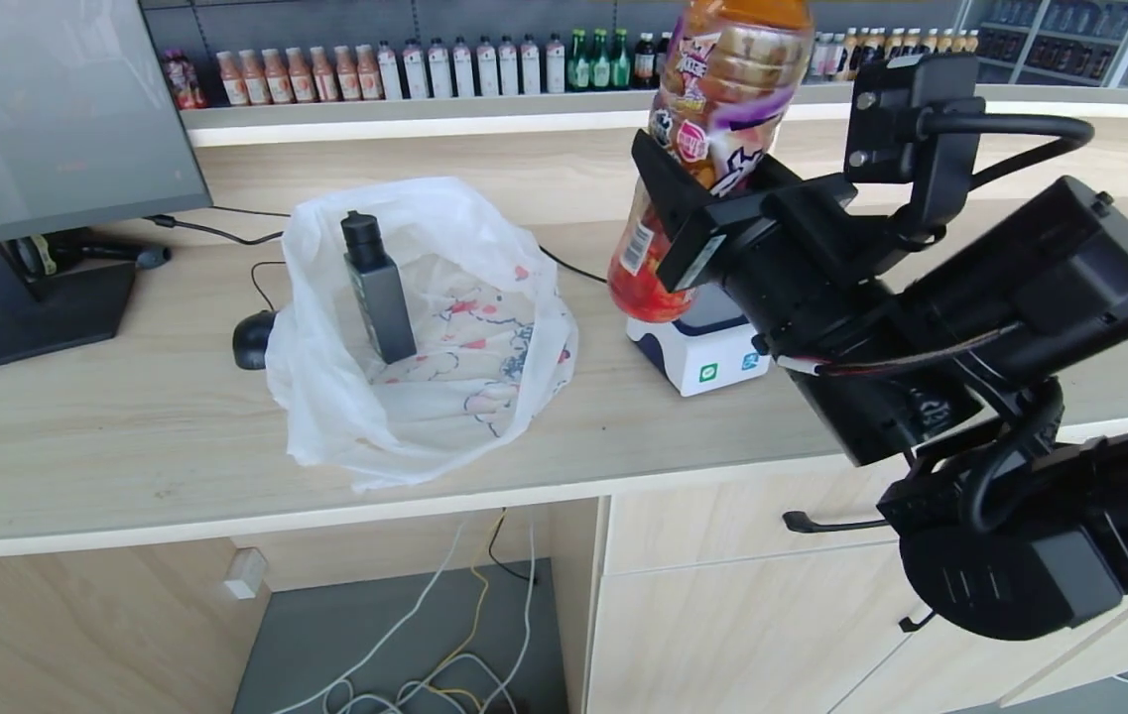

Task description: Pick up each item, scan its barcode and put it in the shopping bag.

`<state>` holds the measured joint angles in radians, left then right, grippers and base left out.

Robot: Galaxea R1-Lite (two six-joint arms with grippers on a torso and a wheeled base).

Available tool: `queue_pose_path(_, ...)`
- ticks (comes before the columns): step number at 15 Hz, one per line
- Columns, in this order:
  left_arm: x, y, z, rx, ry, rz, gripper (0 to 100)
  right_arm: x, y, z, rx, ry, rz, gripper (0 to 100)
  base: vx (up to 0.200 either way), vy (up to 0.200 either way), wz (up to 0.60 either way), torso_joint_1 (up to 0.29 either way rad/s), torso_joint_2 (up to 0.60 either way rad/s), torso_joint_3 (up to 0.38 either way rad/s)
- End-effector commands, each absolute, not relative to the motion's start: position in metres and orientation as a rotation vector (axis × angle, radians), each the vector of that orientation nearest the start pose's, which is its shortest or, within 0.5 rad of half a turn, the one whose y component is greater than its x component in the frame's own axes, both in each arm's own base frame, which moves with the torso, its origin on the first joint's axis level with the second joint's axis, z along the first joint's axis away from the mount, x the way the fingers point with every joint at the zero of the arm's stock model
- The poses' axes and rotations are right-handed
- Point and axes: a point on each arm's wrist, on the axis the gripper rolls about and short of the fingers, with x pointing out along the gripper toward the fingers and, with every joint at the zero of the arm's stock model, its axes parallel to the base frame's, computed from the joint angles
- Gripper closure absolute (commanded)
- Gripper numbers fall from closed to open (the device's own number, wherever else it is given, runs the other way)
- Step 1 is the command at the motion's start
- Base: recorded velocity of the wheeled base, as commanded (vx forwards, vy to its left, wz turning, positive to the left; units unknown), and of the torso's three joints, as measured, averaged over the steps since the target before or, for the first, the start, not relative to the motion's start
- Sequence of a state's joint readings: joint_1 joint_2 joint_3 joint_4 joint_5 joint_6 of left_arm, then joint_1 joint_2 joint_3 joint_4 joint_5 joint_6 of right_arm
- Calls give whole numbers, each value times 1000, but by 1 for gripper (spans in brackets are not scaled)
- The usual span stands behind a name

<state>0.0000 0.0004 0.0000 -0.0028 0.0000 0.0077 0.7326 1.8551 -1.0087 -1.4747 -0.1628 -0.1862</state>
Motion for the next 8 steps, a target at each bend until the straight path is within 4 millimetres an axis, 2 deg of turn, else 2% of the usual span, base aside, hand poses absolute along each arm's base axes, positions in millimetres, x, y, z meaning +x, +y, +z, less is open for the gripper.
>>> queue_pose_path(1,-23,0,76,8,-3,0,0,244,220,263,137,-601,473,100,0,0,0,0,0,0)
queue_pose_path(5,-23,0,76,9,-3,0,0,242,215,253,199,-575,415,100,0,0,0,0,0,0)
queue_pose_path(8,-23,0,76,6,-3,0,0,251,212,249,182,-572,391,100,0,0,0,0,0,0)
